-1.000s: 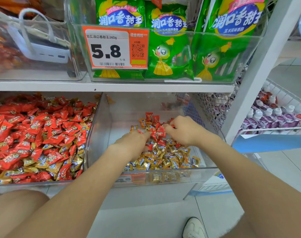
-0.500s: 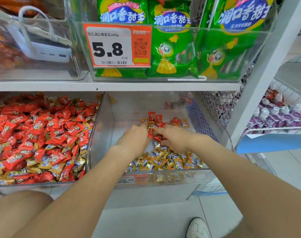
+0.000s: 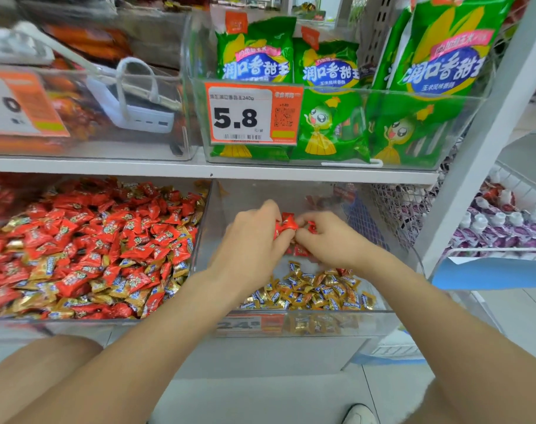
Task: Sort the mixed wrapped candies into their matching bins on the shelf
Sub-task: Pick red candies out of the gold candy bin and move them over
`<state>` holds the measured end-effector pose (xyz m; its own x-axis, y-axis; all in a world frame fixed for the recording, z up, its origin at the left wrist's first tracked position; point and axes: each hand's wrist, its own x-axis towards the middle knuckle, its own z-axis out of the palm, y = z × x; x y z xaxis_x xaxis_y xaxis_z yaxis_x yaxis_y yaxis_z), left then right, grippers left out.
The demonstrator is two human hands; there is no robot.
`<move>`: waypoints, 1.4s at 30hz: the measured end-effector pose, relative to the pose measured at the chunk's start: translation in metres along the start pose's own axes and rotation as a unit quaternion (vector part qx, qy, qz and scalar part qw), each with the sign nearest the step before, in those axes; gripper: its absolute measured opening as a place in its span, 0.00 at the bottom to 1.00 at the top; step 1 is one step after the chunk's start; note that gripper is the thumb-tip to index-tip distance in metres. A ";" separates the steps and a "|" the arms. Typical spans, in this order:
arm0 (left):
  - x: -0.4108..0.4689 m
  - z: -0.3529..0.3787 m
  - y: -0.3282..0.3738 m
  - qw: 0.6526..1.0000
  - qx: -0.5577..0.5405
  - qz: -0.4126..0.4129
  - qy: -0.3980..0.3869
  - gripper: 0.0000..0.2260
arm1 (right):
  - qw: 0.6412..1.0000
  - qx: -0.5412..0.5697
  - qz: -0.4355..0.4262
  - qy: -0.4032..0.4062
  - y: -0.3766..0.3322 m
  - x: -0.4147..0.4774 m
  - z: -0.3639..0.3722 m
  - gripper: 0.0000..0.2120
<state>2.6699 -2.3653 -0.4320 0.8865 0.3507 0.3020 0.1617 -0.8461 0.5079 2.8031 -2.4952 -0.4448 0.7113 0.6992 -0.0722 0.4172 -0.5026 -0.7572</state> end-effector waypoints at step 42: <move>-0.036 -0.080 -0.060 0.951 0.149 0.270 0.023 0.13 | 0.979 -0.176 -0.098 0.031 -0.058 -0.011 0.031 0.15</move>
<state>2.5937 -2.2946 -0.4090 0.8568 -0.1559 0.4916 -0.1901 -0.9816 0.0201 2.7534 -2.4578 -0.4204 0.6271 0.7724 0.1003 0.7098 -0.5137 -0.4819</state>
